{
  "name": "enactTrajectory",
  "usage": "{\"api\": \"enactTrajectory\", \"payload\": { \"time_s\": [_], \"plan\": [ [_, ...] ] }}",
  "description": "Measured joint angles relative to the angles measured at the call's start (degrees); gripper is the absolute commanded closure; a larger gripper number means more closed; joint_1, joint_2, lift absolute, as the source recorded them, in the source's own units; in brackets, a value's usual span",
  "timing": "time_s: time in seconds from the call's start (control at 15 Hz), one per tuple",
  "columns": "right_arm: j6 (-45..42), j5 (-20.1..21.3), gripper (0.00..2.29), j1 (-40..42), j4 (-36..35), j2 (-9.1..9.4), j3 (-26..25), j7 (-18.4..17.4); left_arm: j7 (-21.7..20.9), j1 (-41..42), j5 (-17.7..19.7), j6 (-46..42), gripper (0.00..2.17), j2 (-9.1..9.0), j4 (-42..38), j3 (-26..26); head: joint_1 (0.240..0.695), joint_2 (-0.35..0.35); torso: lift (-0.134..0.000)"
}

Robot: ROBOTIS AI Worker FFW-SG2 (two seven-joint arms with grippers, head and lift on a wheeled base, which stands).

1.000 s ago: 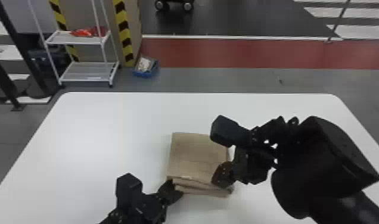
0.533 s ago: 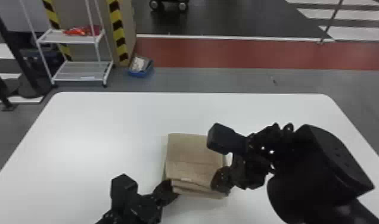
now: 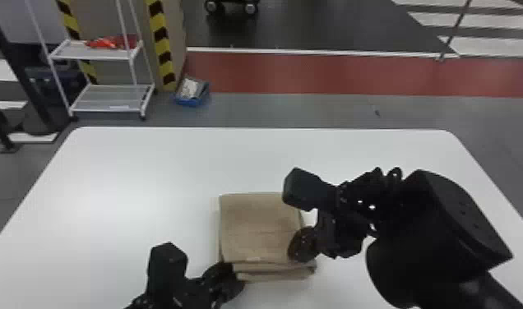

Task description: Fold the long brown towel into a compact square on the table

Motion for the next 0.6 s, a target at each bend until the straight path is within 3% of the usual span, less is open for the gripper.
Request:
{"api": "enactTrajectory", "payload": {
  "time_s": [0.6],
  "plan": [
    [-0.78, -0.69, 2.13, 0.68, -0.78, 2.2, -0.77, 0.0, -3.08, 0.34, -2.48, 8.2, 0.03, 0.0, -4.35, 0.53, 0.695, 0.009, -0.123]
  ]
}}
